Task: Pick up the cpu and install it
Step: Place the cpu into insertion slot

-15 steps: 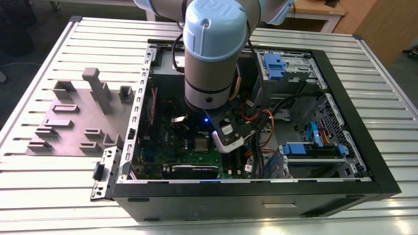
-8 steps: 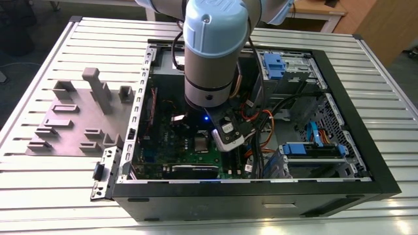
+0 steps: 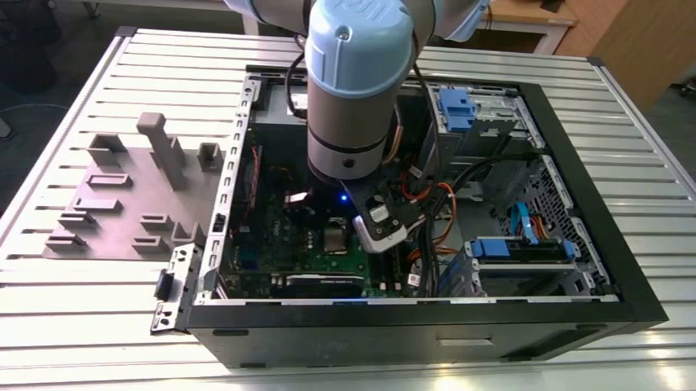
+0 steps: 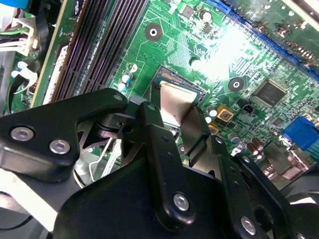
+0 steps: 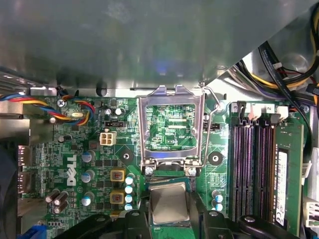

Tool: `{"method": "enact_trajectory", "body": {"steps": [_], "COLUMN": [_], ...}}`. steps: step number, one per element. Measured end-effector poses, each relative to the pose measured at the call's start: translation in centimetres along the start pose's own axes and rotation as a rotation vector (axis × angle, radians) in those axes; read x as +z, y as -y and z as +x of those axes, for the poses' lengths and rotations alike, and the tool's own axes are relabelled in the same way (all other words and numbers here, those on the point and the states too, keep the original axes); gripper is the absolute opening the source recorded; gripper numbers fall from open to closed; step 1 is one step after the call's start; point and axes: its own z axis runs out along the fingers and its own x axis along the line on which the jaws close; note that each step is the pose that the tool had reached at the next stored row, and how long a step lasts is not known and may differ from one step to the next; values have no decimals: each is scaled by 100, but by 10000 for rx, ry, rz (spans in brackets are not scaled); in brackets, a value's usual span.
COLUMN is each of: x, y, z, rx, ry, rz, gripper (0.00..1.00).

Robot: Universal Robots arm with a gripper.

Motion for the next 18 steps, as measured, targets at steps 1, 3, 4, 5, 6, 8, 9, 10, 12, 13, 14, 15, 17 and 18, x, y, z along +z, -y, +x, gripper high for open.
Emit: {"method": "enact_trajectory", "body": {"steps": [1, 3, 4, 5, 6, 8, 9, 10, 12, 13, 14, 15, 17, 18], "x": [0, 1, 1, 1, 1, 6, 9, 12, 18, 22, 25, 29, 40, 42], "y": [1, 2, 2, 2, 2, 3, 3, 3, 3, 3, 3, 3, 3, 4], "z": [0, 0, 0, 0, 0, 0, 0, 0, 0, 0, 0, 0, 0, 5], "rx": [-39, -113, -153, -192, -227, -285, -325, -365, -446, -490, -541, -585, -656, -673], "ry": [0, -1, -1, -1, -1, -1, -1, -2, -3, -2, -3, -3, -3, -4], "rz": [0, -2, -2, -4, -4, -6, -6, -7, -12, -18, -21, -24, -35, -44], "gripper": [44, 45, 45, 51, 51, 51, 51, 51, 51, 51, 51, 51, 51, 51]}}
